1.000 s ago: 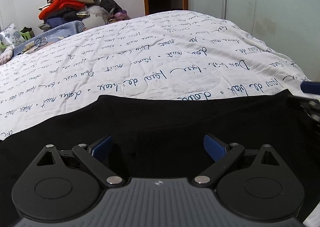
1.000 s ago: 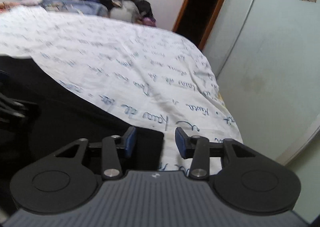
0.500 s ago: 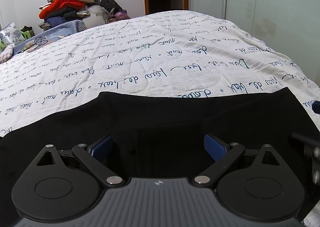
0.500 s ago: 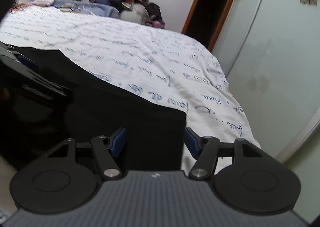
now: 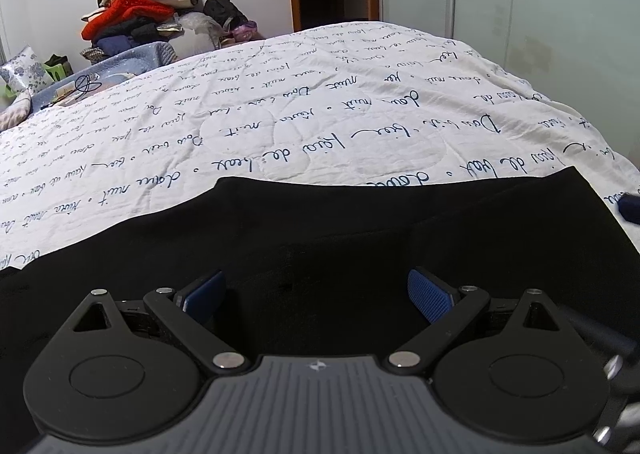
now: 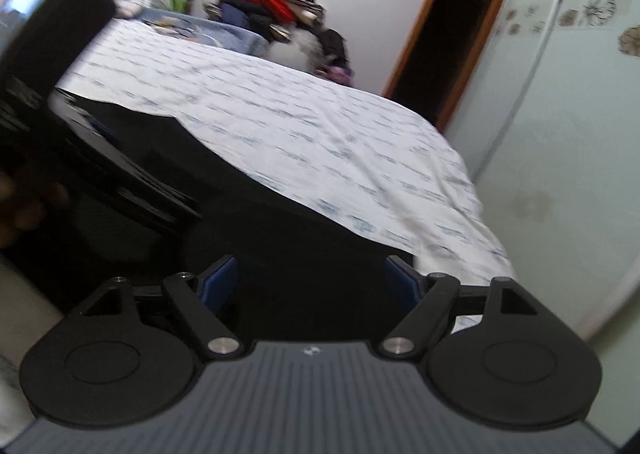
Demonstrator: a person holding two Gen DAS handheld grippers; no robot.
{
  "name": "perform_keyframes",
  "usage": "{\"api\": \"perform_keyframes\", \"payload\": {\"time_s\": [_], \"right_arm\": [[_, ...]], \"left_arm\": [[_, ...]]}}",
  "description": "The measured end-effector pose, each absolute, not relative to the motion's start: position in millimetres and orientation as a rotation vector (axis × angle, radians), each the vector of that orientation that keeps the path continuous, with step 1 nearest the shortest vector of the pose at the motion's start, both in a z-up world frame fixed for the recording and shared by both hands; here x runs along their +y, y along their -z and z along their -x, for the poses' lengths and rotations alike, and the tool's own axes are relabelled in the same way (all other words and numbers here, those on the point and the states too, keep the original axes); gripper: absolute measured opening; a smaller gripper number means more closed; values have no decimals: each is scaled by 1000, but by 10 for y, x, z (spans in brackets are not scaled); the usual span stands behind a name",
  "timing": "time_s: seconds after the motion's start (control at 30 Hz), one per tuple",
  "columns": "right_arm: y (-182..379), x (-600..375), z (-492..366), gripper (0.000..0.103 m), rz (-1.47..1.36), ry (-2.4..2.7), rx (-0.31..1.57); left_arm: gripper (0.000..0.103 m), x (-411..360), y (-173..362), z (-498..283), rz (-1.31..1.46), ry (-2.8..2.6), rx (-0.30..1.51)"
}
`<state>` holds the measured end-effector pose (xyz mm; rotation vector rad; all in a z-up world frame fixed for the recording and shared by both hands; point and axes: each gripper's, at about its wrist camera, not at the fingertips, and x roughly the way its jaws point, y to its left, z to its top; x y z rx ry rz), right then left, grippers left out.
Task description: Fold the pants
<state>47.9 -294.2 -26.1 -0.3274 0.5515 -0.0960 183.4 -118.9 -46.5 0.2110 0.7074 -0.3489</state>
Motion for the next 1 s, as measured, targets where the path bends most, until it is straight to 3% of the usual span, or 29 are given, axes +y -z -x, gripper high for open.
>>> {"api": "perform_keyframes", "payload": {"time_s": [0.1,0.23,1.0], "right_arm": [[309,-2812,-533,79,334,52,566],[471,-2706,-607,91,387,62,607],[371,-2585,-561,102,385,89,554]], "left_arm": [[98,-1165,455,-1839,-218,340,703],[98,-1130,451,-1846,-216,330,705],[98,-707,387,-1697,-211,270,695]]}}
